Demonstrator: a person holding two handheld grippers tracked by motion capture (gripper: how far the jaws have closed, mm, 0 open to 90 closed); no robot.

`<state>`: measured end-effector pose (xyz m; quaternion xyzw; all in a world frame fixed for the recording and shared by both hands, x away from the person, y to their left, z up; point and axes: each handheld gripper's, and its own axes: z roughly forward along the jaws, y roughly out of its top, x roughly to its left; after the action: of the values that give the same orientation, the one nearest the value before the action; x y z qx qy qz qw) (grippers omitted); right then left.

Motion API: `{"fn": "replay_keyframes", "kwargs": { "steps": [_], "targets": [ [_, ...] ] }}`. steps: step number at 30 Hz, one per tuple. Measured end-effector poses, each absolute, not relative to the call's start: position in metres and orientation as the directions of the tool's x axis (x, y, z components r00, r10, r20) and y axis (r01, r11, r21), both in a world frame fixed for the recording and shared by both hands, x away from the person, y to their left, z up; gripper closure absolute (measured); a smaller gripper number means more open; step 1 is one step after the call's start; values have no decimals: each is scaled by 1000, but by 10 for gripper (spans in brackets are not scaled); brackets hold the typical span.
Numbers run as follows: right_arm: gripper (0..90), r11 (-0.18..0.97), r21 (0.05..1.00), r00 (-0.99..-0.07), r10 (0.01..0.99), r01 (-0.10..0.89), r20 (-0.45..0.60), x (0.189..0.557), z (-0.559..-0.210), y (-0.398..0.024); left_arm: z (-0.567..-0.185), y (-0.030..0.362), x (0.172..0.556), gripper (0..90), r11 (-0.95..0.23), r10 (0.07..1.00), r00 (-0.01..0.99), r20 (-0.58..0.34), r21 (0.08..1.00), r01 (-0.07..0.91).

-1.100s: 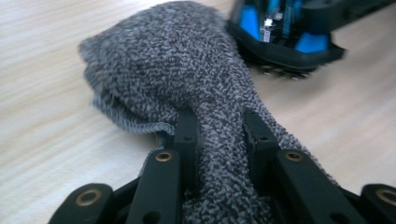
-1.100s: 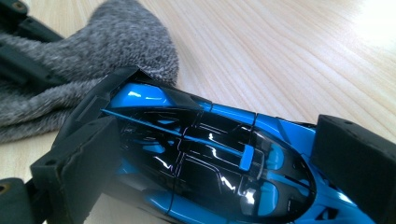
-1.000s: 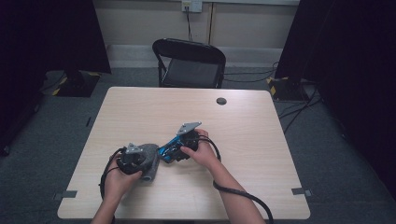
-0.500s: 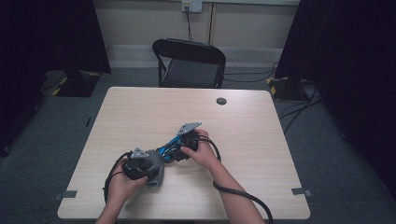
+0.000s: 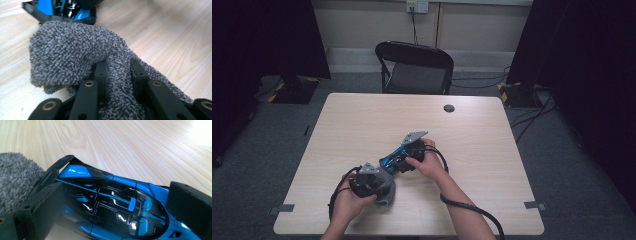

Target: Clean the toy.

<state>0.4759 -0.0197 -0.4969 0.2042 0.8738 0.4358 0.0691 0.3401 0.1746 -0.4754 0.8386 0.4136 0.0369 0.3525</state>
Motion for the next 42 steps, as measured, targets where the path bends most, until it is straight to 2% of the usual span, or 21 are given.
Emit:
{"fn": "replay_keyframes", "kwargs": {
  "steps": [25, 37, 42],
  "targets": [
    [11, 535, 790, -906, 419, 297, 57, 475, -497, -20, -467, 147, 332, 720, -509, 593, 771, -233, 633, 583],
    [11, 531, 793, -906, 420, 298, 59, 475, -498, -20, -441, 183, 334, 719, -487, 615, 757, -218, 651, 583],
    [11, 529, 794, -905, 421, 299, 60, 475, -498, -20, -426, 216, 337, 716, -406, 672, 708, -217, 691, 598]
  ]
}}
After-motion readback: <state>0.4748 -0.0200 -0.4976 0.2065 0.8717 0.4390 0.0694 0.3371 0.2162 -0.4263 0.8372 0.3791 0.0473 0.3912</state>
